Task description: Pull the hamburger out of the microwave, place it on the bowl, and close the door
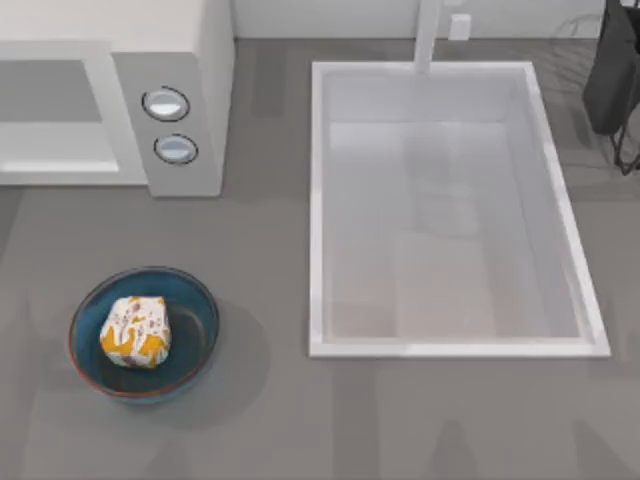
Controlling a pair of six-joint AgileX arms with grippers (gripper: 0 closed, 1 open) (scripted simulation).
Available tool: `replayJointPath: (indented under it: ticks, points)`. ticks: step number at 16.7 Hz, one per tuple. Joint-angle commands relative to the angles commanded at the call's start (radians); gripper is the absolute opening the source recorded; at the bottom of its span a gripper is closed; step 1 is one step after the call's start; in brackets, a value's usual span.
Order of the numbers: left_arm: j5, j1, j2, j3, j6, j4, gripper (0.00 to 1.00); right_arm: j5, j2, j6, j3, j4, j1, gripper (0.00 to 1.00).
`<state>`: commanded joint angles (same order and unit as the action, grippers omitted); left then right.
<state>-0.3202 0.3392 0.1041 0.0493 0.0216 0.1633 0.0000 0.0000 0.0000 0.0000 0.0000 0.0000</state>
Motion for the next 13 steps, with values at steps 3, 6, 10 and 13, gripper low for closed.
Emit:
replayJointPath:
  ticks: [3,6,10,13]
  points:
    - [-0.035,0.088,-0.120,0.108,0.088,0.050,0.00,0.000,0.000,0.000,0.000,0.000,0.000,1.00]
    - [-0.087,0.212,-0.327,0.274,0.218,0.127,0.00,0.000,0.000,0.000,0.000,0.000,0.000,1.00]
    - [-0.166,0.391,-0.696,0.550,0.422,0.250,0.00,0.000,0.000,0.000,0.000,0.000,0.000,1.00]
    - [-0.223,0.512,-1.019,0.771,0.571,0.345,0.00,0.000,0.000,0.000,0.000,0.000,0.000,1.00]
